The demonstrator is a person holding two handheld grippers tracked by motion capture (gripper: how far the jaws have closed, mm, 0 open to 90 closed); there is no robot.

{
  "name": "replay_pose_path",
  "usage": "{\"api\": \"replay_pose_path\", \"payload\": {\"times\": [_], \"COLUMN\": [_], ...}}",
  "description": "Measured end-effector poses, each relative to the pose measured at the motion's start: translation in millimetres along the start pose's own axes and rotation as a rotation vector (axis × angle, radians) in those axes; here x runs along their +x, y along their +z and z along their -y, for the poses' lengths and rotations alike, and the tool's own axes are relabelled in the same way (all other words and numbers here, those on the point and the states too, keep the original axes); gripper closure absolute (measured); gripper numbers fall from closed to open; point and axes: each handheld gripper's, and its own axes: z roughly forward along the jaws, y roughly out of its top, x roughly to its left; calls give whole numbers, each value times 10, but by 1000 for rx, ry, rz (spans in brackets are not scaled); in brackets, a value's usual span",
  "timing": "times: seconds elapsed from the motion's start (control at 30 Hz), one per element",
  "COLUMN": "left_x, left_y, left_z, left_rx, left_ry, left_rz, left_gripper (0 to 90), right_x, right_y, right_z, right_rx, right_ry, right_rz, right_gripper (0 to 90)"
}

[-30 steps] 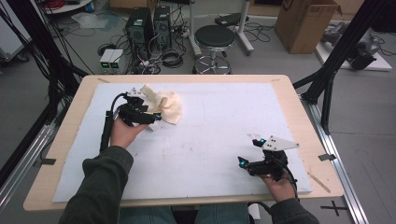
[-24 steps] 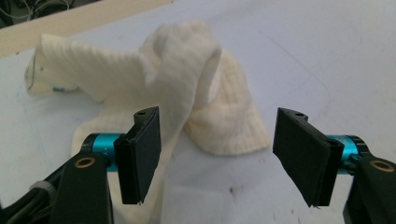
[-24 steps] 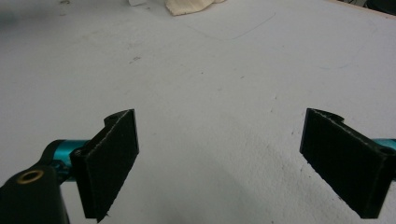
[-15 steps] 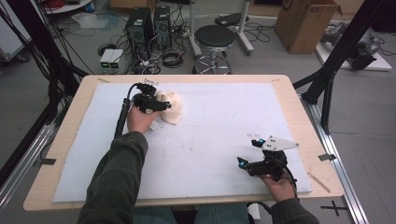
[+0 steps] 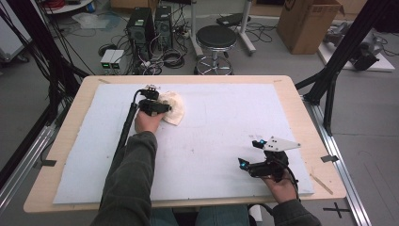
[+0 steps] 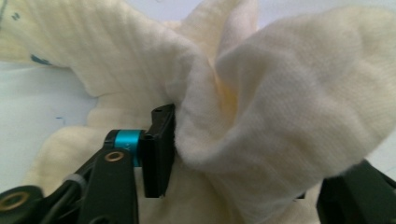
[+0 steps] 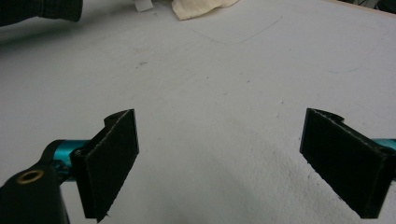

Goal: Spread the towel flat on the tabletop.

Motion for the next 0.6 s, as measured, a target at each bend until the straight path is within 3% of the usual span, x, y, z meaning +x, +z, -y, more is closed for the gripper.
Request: {"api": "replay_pose_path", "payload": {"times": [0.07,0.23,0.4,0.6], "left_x": [-10,0,-10,-46], "left_y": [-2,-54,-121,-234], "left_z": [3,-14,-32,-70], "left_rx": [3,3,1,-14], "left_ry": [11,20,42,49], "left_rz": [-16,-2,16,70], "left_gripper": [572,735,766,771], "right_x": [-1,5,10,15], "right_y": [3,11,6,-2], "right_z": [-3,-4,-5,-8], "right_rx": [-1,2,0,-2], "right_ry": [0,-2,-7,-4], "right_rz": [1,-5,-7,-3], "right_gripper": [110,110,110,110]}}
